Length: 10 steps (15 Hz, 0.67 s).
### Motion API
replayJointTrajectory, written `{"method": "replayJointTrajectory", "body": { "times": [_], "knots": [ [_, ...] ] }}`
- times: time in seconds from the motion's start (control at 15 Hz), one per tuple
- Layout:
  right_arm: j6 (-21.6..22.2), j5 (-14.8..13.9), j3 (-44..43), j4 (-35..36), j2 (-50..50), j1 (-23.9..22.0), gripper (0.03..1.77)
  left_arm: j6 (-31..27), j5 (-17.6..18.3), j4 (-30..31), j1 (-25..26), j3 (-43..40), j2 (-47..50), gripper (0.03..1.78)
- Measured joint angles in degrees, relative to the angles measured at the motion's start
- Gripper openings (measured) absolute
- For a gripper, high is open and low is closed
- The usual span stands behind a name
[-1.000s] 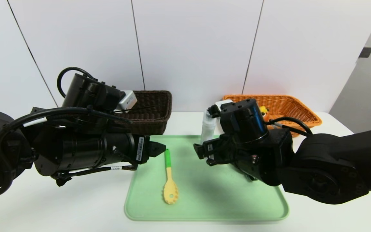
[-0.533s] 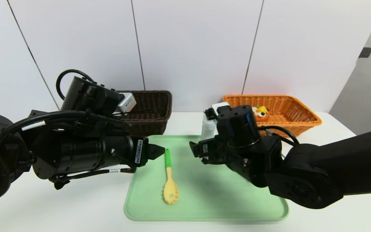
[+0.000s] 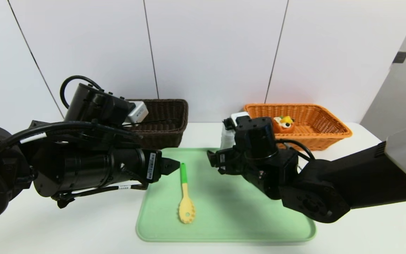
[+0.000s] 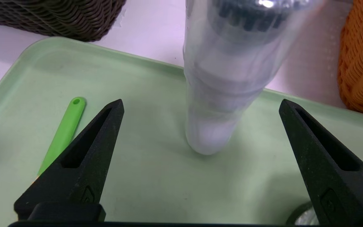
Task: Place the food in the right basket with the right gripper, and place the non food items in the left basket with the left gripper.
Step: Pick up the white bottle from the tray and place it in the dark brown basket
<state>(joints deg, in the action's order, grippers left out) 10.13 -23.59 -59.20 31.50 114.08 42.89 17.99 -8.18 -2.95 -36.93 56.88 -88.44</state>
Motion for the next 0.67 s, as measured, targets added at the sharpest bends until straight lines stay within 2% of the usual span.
{"method": "replayJointTrajectory", "body": {
  "times": [0.67],
  "knots": [
    [-1.3,0.1,-2.3,7.9,5.3,-0.8,1.7,-0.2,-0.1,0.0,0.0,-2.0,1.8,1.69]
  ]
}}
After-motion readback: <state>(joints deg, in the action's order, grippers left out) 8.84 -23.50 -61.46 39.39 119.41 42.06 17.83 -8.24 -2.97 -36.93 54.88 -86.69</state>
